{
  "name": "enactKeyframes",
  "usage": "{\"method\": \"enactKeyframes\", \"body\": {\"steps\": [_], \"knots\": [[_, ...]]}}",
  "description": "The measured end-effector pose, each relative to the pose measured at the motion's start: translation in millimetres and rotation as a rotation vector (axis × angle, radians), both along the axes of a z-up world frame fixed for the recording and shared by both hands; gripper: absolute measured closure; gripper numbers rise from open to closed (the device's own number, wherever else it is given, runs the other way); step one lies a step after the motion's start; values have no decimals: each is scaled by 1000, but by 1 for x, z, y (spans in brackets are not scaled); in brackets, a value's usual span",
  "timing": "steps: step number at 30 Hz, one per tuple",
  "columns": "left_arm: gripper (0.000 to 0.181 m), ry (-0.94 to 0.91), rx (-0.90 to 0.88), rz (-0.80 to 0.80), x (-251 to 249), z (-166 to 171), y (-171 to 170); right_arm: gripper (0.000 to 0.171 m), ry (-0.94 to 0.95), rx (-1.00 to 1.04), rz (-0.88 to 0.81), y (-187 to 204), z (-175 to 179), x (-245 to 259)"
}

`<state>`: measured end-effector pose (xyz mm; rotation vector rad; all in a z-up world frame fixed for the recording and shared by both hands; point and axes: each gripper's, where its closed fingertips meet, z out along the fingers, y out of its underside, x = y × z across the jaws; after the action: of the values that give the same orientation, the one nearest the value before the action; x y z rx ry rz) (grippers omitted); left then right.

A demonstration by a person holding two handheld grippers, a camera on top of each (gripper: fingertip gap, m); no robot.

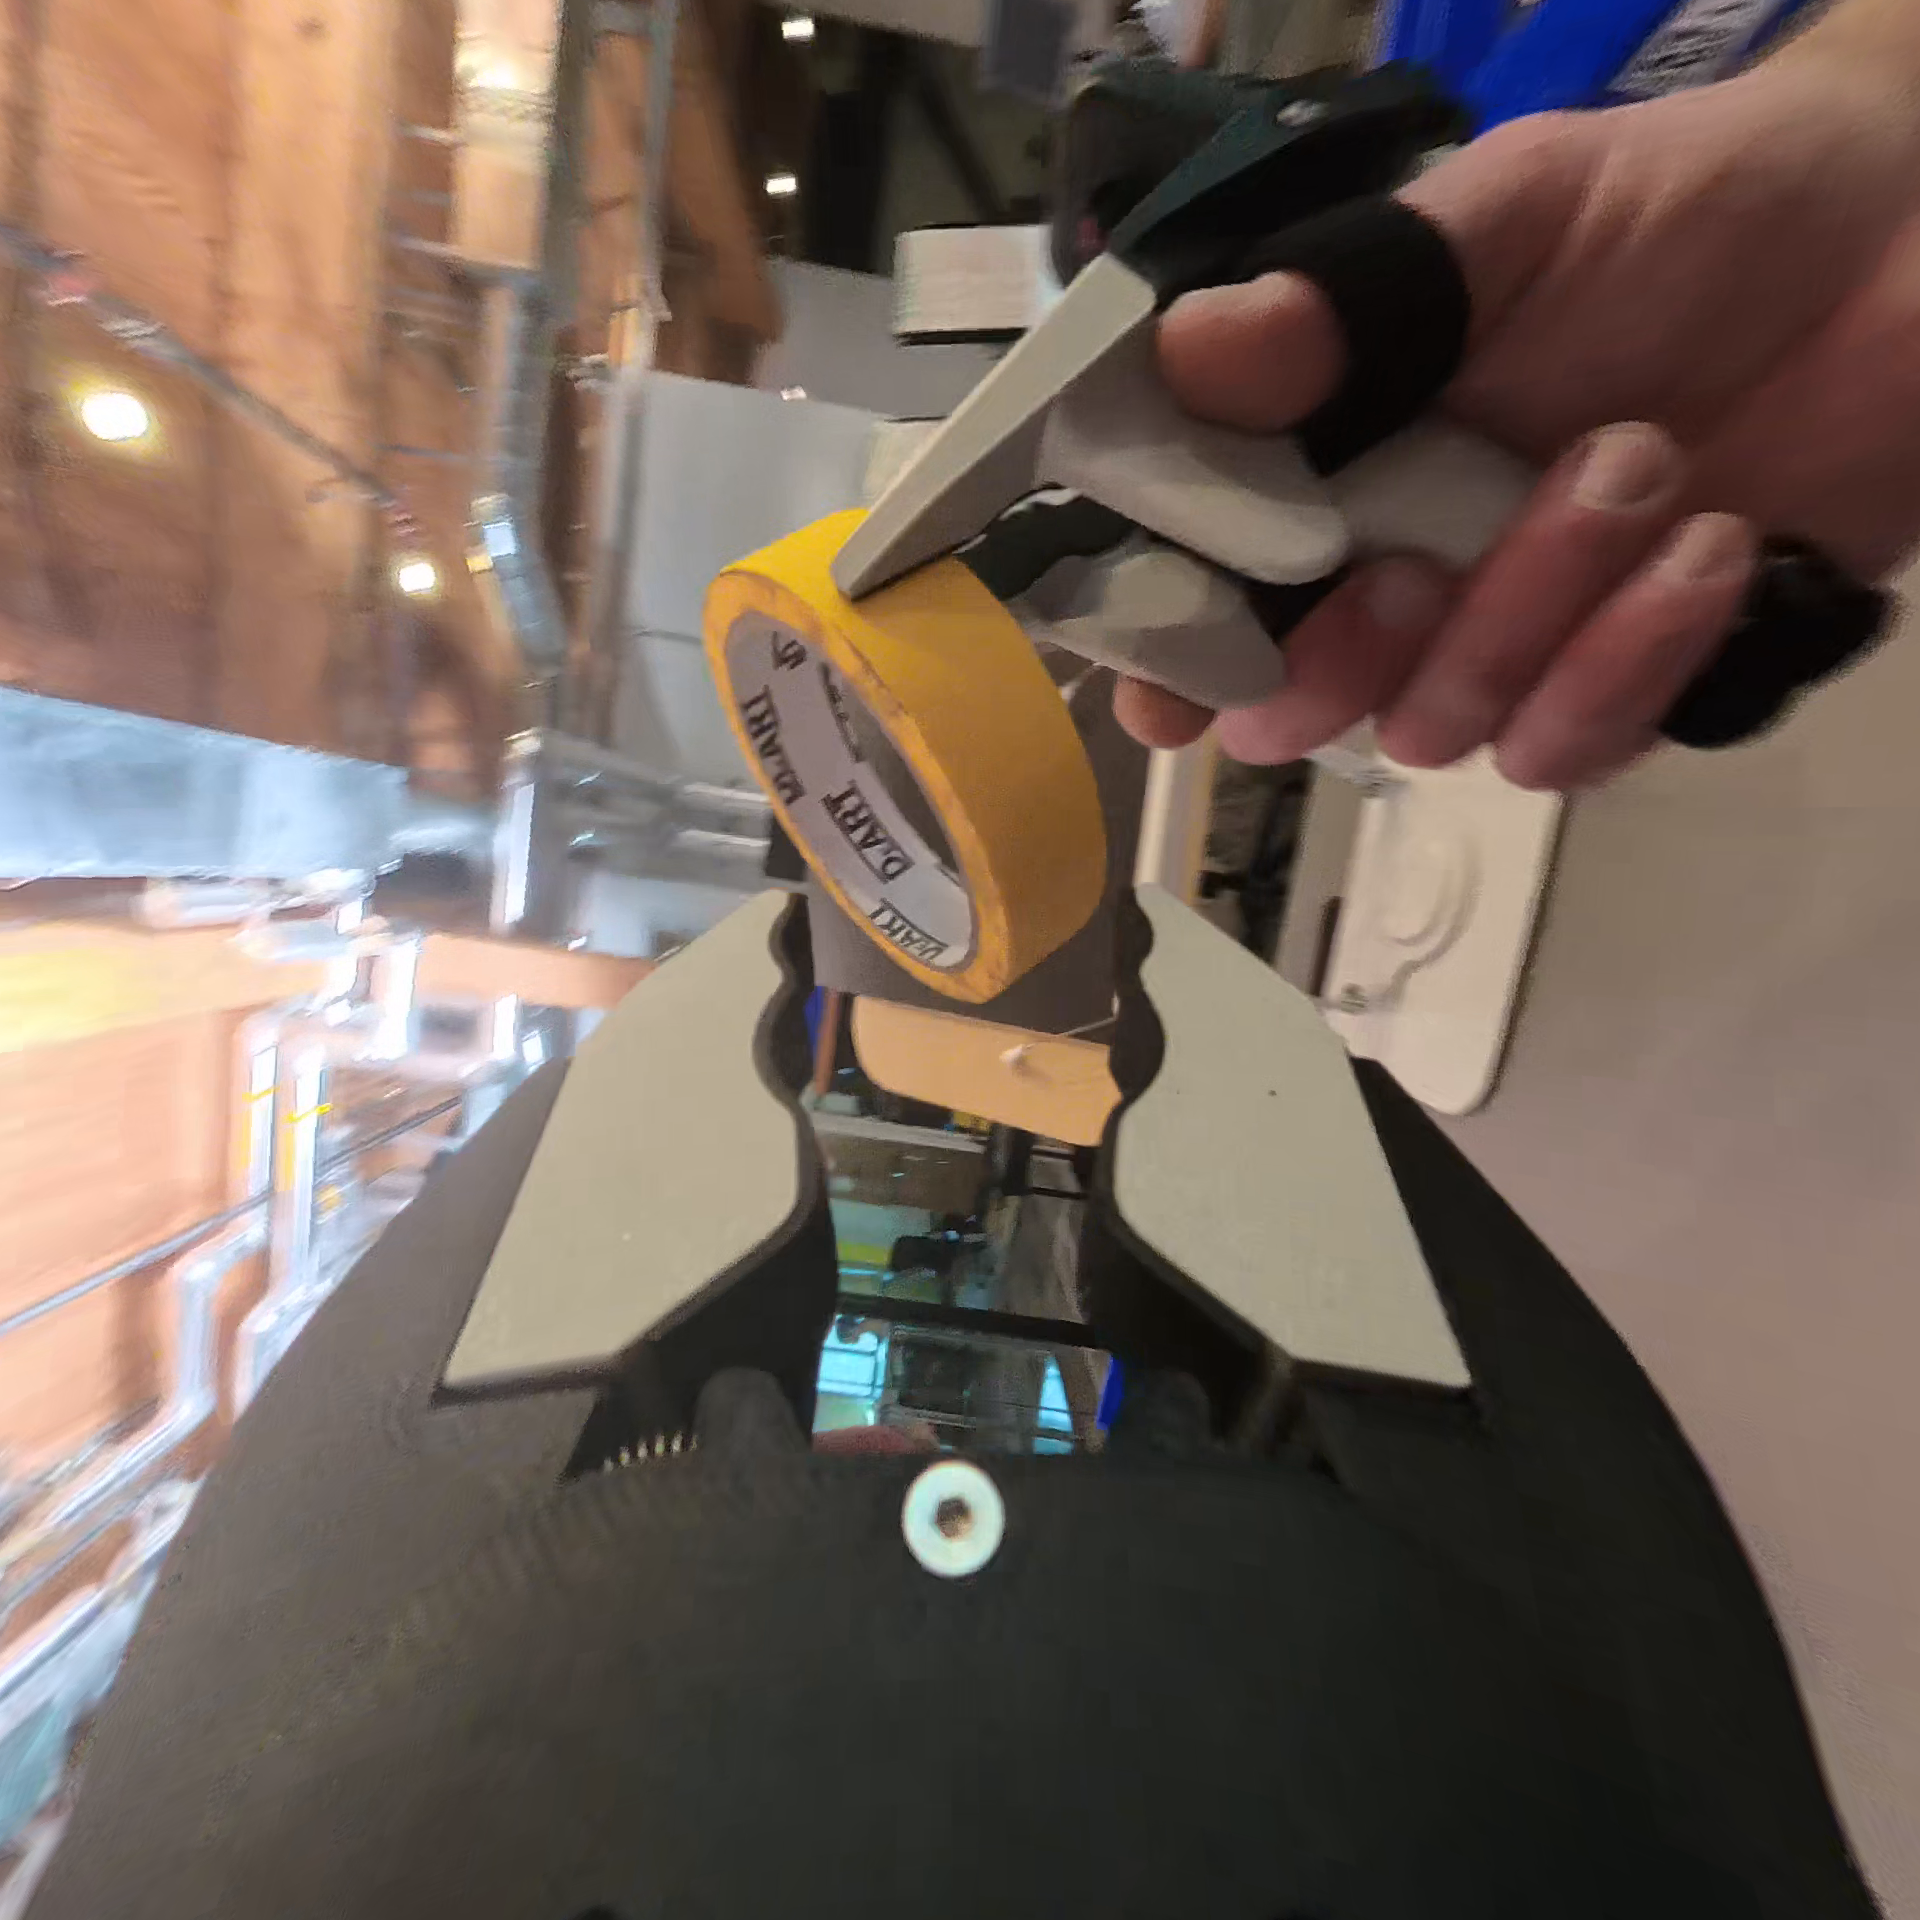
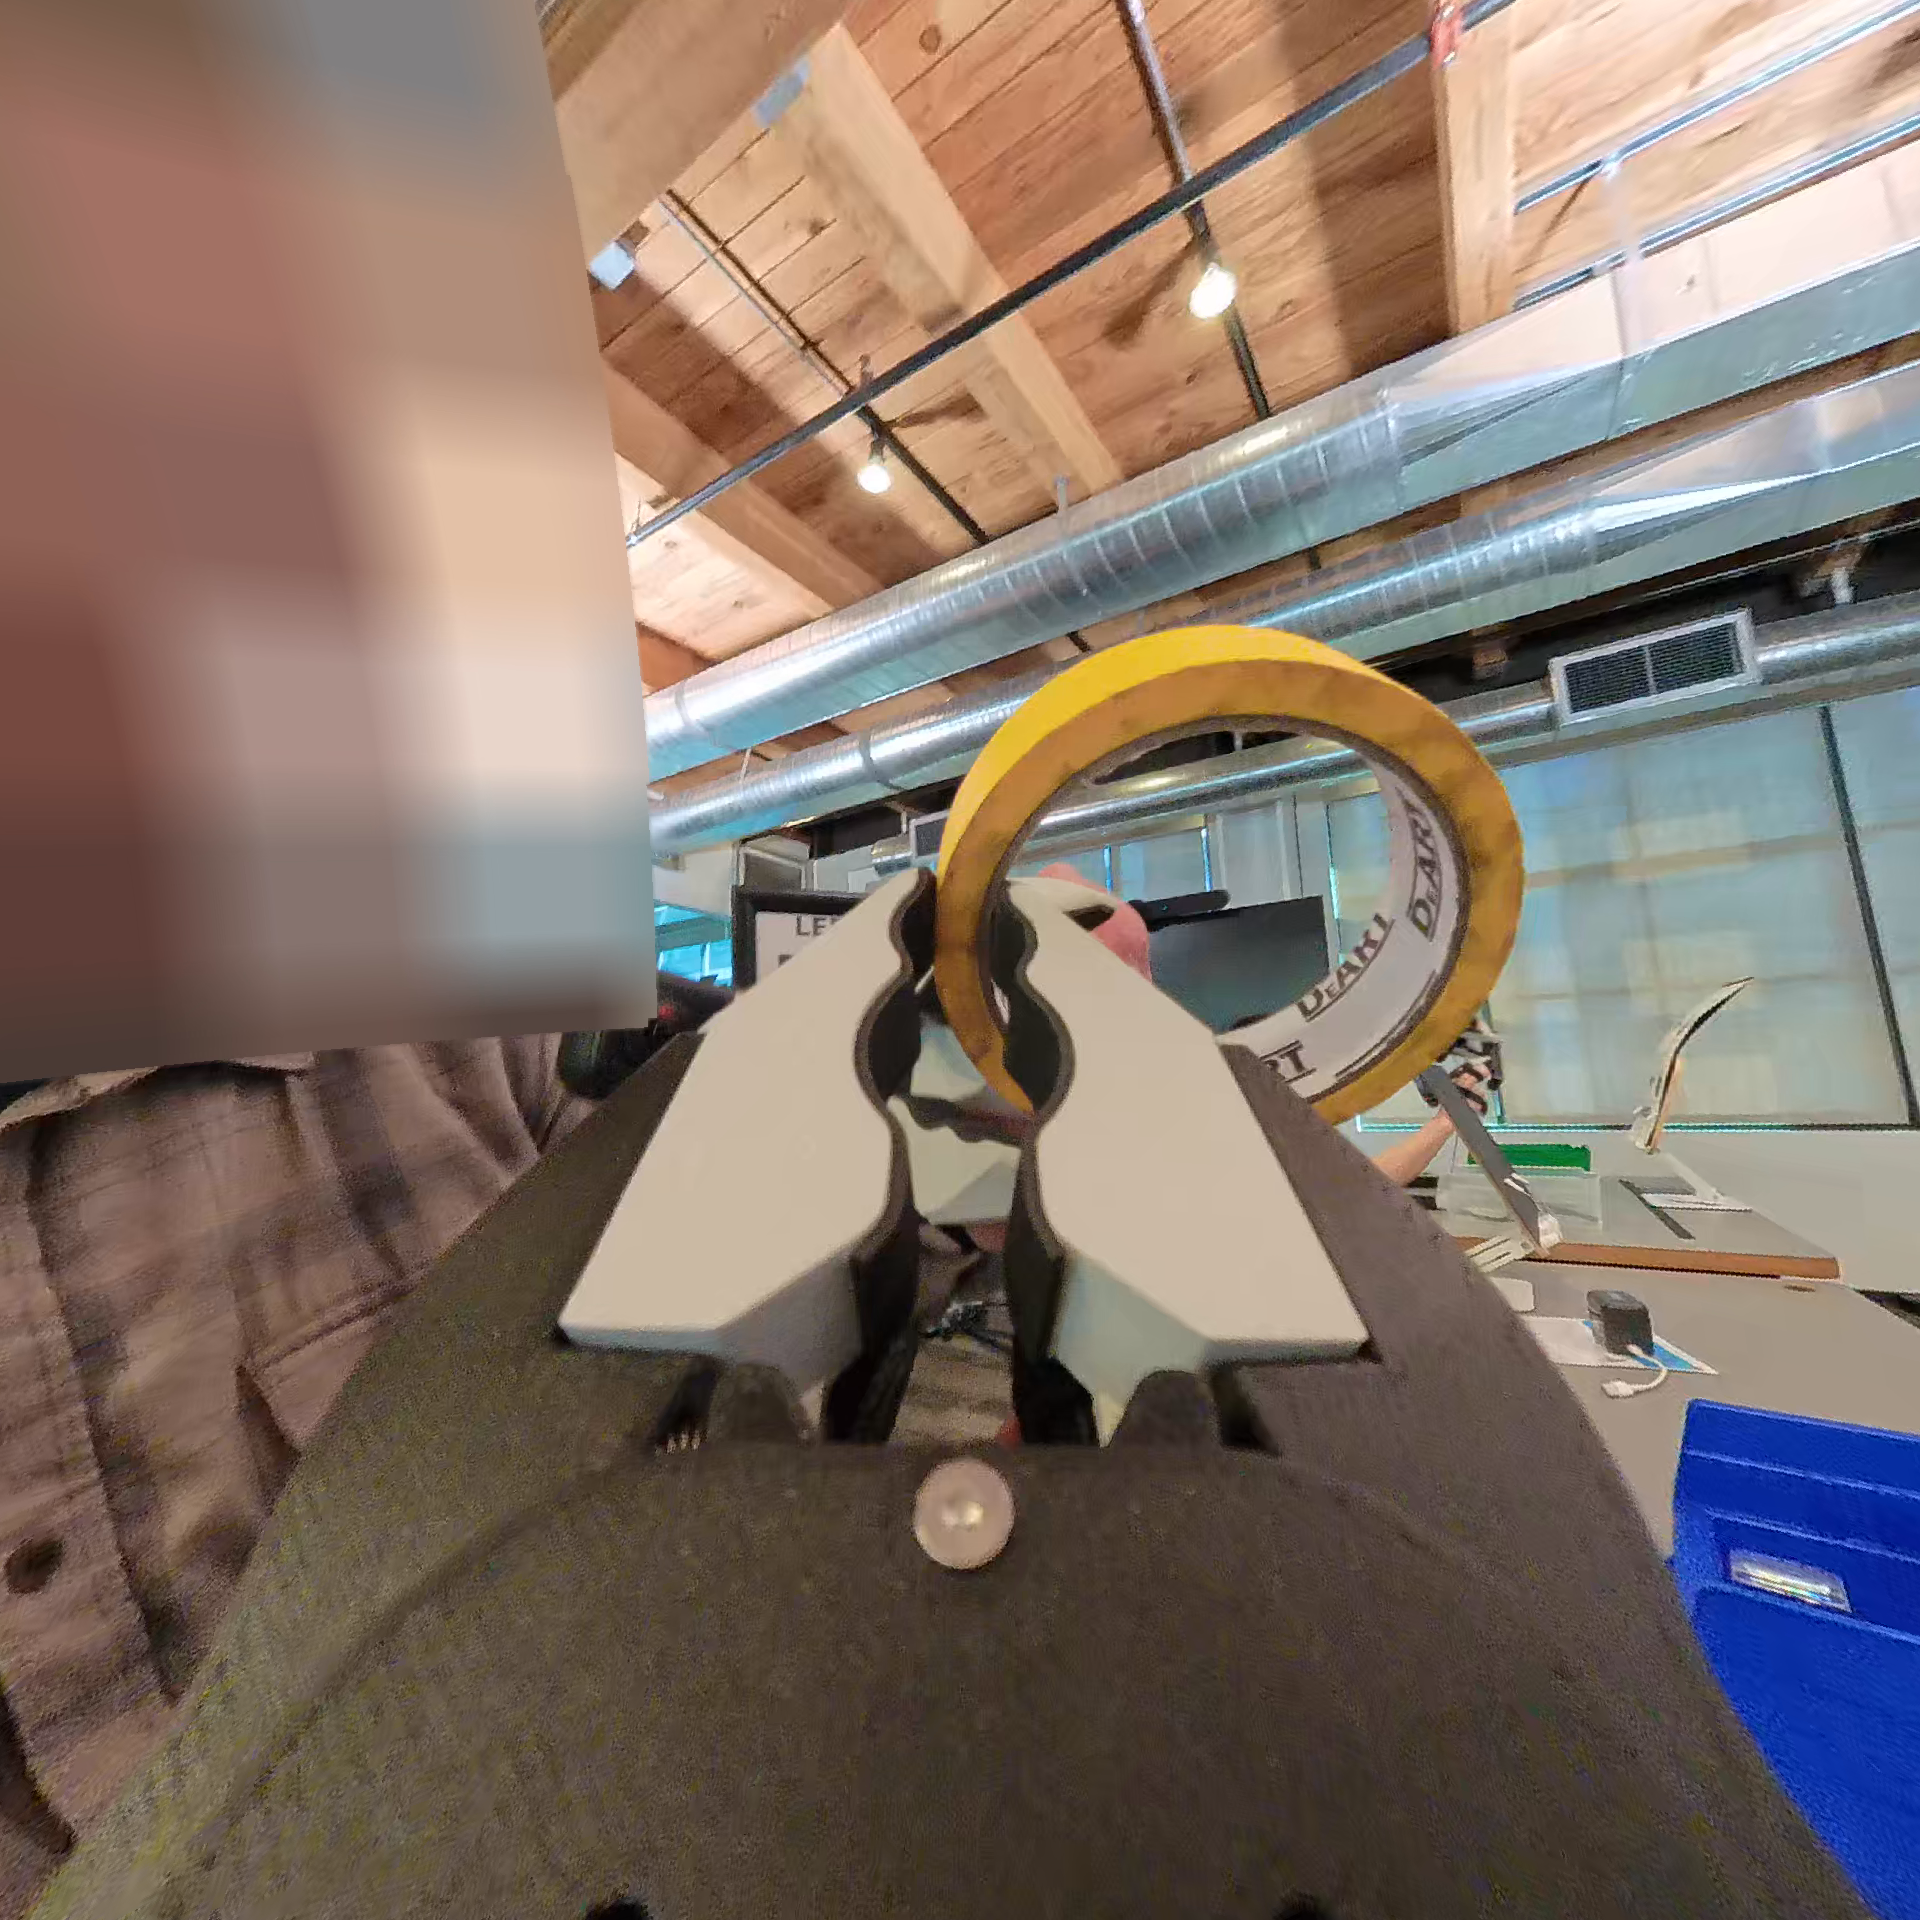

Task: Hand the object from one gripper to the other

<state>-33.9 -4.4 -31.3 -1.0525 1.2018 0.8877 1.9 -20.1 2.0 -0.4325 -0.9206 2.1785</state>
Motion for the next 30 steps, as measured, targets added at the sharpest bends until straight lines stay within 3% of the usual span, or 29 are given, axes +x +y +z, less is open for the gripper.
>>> {"method": "enactKeyframes", "body": {"steps": [6, 11, 19, 22, 24, 28, 30], "knots": [[141, -55, 259, 69, 2, -2, 14, 164, 16, -57, -3, -5, 4, -4], [149, -97, 352, 84, 0, 5, 17, 165, 31, -89, -6, -2, 5, -3], [152, -101, 347, 56, -1, 13, 14, 162, 38, -95, 3, -4, 7, -2], [152, -81, 348, 50, -2, 13, 12, 147, 25, -99, -13, -1, 7, -4], [152, -81, 328, 48, -4, 14, 12, 150, 26, -95, -21, 2, 7, -2], [152, -71, 232, 26, -15, 17, 13, 136, -17, -3, -112, 15, 3, 1], [152, -46, 179, -3, -20, 20, 10, 134, -67, 97, -237, 28, -6, 0]]}}
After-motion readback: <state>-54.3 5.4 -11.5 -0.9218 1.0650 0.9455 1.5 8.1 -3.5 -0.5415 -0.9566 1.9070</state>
